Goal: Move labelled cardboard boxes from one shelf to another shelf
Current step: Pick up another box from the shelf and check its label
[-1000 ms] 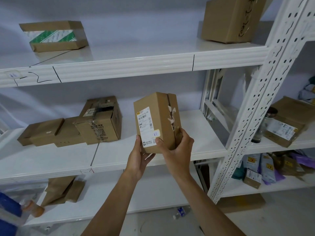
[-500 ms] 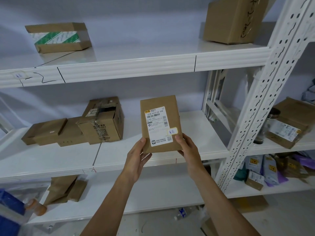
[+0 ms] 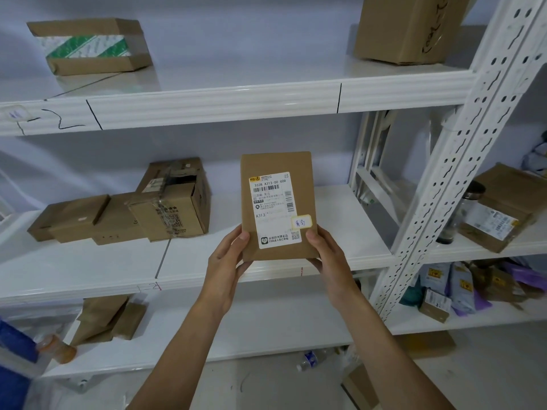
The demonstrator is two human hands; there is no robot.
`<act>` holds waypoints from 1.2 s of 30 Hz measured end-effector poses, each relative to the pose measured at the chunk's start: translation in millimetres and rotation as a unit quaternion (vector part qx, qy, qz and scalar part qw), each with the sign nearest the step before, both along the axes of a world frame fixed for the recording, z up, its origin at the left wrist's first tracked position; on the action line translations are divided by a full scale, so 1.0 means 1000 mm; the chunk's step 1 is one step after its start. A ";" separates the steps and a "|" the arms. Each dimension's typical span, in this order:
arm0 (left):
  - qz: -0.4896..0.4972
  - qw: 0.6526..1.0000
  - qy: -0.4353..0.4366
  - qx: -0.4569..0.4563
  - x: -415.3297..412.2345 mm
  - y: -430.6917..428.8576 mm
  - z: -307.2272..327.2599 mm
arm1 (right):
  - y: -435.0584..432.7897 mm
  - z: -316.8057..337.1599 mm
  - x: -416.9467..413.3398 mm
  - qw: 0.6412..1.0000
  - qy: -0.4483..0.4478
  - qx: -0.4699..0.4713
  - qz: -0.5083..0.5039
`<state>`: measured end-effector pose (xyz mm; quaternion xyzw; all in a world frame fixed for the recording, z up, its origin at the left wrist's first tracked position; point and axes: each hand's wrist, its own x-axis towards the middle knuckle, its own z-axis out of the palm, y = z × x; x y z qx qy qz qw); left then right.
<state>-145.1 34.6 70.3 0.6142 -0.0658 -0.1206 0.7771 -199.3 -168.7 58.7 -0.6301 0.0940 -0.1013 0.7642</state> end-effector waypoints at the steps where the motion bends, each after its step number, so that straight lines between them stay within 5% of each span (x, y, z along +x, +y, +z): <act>1: 0.003 1.000 -0.006 -0.001 -0.002 0.001 0.002 | 0.000 0.002 -0.002 1.000 -0.004 -0.001 0.000; 17: 0.041 0.997 -0.063 -0.006 -0.027 0.012 0.011 | 0.016 0.020 -0.019 0.995 -0.092 0.001 -0.032; 36: 0.042 0.998 -0.046 0.015 -0.022 0.014 0.008 | 0.020 0.014 -0.011 0.998 -0.053 -0.010 -0.031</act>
